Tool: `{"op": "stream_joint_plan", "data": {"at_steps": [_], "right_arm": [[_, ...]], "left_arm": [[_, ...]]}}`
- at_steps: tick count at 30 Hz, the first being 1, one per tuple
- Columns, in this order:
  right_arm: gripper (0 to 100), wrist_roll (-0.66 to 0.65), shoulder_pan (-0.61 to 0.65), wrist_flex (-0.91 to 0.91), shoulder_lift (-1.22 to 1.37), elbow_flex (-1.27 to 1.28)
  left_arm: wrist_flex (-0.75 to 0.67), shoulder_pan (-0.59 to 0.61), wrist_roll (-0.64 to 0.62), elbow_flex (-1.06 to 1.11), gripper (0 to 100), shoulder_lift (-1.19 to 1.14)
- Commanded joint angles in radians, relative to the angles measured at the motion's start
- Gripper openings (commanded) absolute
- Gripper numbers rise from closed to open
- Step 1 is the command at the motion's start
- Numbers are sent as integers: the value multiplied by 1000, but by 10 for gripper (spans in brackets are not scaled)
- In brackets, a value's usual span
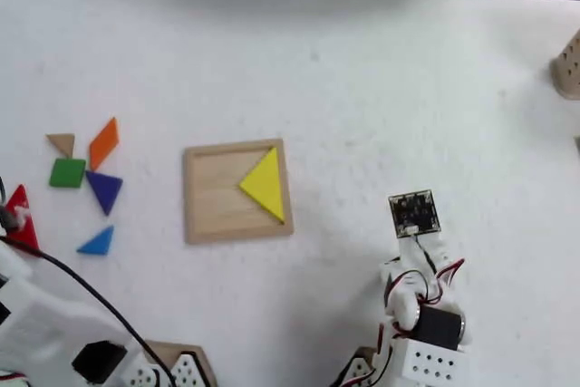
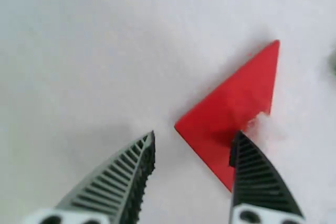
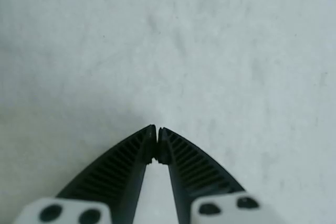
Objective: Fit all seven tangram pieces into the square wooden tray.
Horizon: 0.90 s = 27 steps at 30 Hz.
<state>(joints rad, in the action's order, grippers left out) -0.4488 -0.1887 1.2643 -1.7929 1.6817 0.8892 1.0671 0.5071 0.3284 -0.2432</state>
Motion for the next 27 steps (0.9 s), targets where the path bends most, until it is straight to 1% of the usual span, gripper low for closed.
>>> {"op": "stream_joint_plan", "data": {"at_steps": [1,10,14,22,27], "right_arm": [[18,-11,-5,5,-5,9],[18,-11,-5,5,-5,9],[18,-11,-5,5,-5,9],[18,-11,-5,5,-5,9],[18,-11,-5,5,-5,9]], "left_arm": [[-25,-1,5,-98,244,-91],[-23,-19,9,-227,244,-309],[-15,-28,6,-239,245,-346],[133,-42,5,-221,245,-283],[255,-58,5,-219,245,-231]]}}
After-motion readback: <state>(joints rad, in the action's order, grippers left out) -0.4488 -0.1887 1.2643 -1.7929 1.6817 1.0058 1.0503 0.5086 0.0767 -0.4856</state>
